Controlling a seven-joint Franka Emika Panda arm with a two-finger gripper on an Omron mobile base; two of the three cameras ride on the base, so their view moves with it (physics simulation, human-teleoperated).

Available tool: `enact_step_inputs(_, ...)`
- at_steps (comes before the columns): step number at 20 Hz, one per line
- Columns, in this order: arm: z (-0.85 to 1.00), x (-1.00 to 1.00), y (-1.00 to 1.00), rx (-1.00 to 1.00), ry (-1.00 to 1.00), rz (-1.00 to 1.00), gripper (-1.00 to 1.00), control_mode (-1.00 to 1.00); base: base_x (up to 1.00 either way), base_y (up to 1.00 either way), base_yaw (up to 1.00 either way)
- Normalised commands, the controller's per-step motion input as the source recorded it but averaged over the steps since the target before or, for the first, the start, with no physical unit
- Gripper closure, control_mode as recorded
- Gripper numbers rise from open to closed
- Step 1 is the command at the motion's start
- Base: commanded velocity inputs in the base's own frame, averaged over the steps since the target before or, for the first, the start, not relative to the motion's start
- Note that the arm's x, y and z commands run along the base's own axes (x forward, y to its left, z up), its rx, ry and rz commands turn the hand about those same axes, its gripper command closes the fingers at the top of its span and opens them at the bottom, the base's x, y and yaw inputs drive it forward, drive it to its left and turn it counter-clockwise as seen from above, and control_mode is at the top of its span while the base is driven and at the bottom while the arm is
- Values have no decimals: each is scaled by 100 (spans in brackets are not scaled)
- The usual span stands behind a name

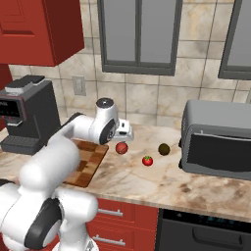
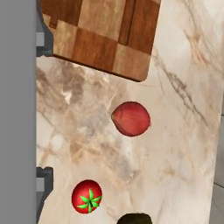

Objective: Place the avocado, onion, tomato, and bell pepper on the cutting board.

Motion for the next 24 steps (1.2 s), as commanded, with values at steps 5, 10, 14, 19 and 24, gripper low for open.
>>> enact_step_inputs(5, -22, 28, 0, 0, 1, 0, -100, -100, 0, 0, 0)
enact_step_inputs(10, -31, 26, 0, 0, 0, 0, -100, -100, 0, 0, 0)
enact_step_inputs(14, -6, 29, 0, 0, 0, 0, -100, -100, 0, 0, 0)
enact_step_inputs(19, -4, 23, 0, 0, 0, 0, -100, -100, 0, 0, 0)
enact_step_inputs(24, -19, 16, 0, 0, 2, 0, -100, -100, 0, 0, 0)
